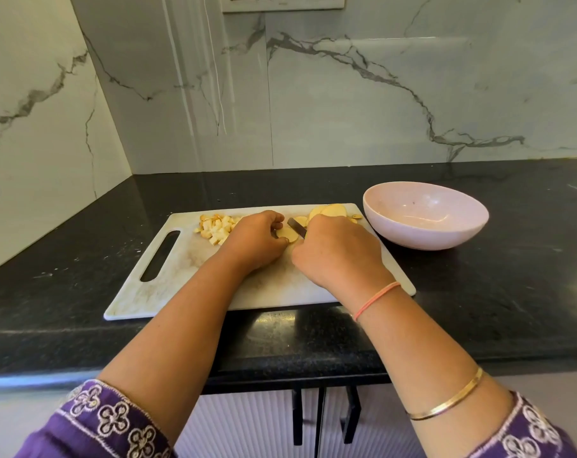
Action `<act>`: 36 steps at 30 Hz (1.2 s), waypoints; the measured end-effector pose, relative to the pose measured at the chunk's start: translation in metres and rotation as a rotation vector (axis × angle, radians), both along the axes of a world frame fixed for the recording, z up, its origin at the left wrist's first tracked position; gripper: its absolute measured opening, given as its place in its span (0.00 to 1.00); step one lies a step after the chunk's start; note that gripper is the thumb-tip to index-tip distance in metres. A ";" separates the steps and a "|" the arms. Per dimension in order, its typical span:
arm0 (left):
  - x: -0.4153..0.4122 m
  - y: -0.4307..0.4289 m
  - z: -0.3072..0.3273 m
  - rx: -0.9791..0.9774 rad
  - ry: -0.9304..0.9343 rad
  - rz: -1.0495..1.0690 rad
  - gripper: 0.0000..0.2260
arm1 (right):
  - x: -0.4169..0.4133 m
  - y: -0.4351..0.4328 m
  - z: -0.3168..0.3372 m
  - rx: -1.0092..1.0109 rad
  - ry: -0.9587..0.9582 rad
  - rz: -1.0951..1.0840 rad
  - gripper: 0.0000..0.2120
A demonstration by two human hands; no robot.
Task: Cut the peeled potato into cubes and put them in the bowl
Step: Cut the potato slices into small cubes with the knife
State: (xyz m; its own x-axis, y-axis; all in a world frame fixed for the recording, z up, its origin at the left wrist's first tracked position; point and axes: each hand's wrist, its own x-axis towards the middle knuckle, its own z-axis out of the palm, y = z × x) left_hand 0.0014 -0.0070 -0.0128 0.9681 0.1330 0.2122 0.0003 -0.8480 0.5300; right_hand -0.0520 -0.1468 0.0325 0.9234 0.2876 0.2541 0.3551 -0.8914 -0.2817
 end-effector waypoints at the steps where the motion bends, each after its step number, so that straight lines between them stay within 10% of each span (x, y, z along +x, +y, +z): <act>1: 0.000 0.000 0.000 0.002 0.001 0.002 0.21 | -0.001 0.001 -0.001 -0.001 -0.004 0.001 0.05; 20: -0.001 0.001 -0.001 0.047 0.024 0.040 0.22 | -0.035 -0.015 0.000 -0.137 -0.011 0.072 0.17; 36: 0.002 -0.001 -0.004 -0.156 -0.017 0.035 0.30 | -0.004 -0.002 -0.009 -0.024 0.010 0.020 0.06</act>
